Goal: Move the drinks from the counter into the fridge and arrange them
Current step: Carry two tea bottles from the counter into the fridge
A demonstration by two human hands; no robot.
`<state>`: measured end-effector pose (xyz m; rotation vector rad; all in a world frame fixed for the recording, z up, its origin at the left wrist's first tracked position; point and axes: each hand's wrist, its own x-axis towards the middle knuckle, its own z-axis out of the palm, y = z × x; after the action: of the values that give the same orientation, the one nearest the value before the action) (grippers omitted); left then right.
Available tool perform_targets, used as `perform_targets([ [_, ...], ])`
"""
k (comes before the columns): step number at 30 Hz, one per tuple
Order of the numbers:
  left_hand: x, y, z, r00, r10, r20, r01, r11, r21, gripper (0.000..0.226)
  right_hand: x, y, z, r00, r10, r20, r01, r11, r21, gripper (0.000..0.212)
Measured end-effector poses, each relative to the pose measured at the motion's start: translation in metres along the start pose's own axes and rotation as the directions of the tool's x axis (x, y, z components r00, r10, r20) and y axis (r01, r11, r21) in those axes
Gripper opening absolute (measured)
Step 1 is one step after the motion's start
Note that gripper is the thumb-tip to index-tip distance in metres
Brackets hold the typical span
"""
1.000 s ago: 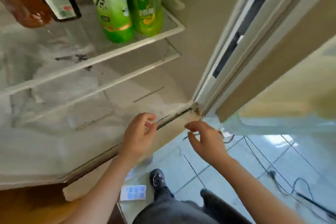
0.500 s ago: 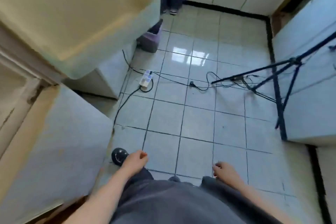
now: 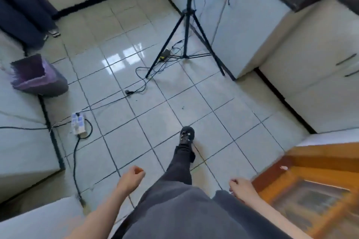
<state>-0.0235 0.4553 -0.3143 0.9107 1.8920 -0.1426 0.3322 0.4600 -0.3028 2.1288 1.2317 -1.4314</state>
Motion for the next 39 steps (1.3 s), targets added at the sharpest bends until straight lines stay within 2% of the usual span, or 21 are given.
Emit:
perform_targets([
  [3,0.042,0.068,-0.007,0.995,0.042,0.086,-0.057,0.982,0.182,0.017,0.009,0.018,-0.017,0.998,0.053,0.017,-0.055,0.988,0.142,0.022],
  [6,0.079,0.152,-0.008,0.982,0.103,0.160,-0.157,0.911,0.380,0.022,0.014,0.044,-0.052,0.987,0.160,0.007,-0.156,0.951,0.266,0.014],
  [9,0.103,0.249,0.003,0.941,0.211,0.266,-0.330,0.751,0.572,0.015,0.020,0.076,-0.095,0.953,0.298,-0.053,-0.257,0.889,0.378,0.019],
  [11,0.112,0.318,0.019,0.887,0.303,0.348,-0.461,0.602,0.652,0.025,0.027,0.089,-0.124,0.915,0.374,-0.149,-0.244,0.809,0.535,0.023],
  [13,0.117,0.380,0.036,0.837,0.360,0.413,-0.546,0.498,0.673,0.033,0.032,0.096,-0.148,0.870,0.459,-0.180,-0.219,0.686,0.694,0.021],
  [15,0.116,0.433,0.055,0.817,0.368,0.444,-0.576,0.483,0.659,0.033,0.035,0.098,-0.163,0.842,0.514,-0.165,-0.205,0.588,0.783,0.018],
  [19,0.121,0.511,0.098,0.796,0.377,0.473,-0.604,0.531,0.594,0.026,0.051,0.102,-0.174,0.836,0.540,-0.101,-0.164,0.421,0.892,0.011],
  [21,0.124,0.539,0.121,0.797,0.340,0.499,-0.602,0.513,0.612,0.025,0.063,0.116,-0.185,0.824,0.563,-0.059,-0.175,0.353,0.919,0.011],
  [24,0.124,0.574,0.158,0.790,0.274,0.548,-0.610,0.438,0.661,0.022,0.084,0.153,-0.211,0.815,0.579,-0.024,-0.205,0.327,0.922,0.015],
  [27,0.119,0.616,0.196,0.792,0.259,0.552,-0.606,0.441,0.662,0.023,0.108,0.201,-0.254,0.816,0.576,0.051,-0.276,0.309,0.910,0.023],
  [32,0.093,0.708,0.251,0.788,0.251,0.562,-0.615,0.370,0.696,0.019,0.132,0.269,-0.353,0.839,0.544,0.018,-0.273,0.391,0.879,0.015],
  [36,0.064,0.785,0.296,0.740,0.375,0.558,-0.673,0.425,0.606,0.026,0.156,0.304,-0.430,0.853,0.516,-0.079,-0.194,0.454,0.870,0.020],
  [39,0.044,0.822,0.318,0.723,0.427,0.543,-0.688,0.515,0.512,0.025,0.169,0.317,-0.478,0.868,0.485,-0.106,-0.189,0.520,0.833,0.018],
])
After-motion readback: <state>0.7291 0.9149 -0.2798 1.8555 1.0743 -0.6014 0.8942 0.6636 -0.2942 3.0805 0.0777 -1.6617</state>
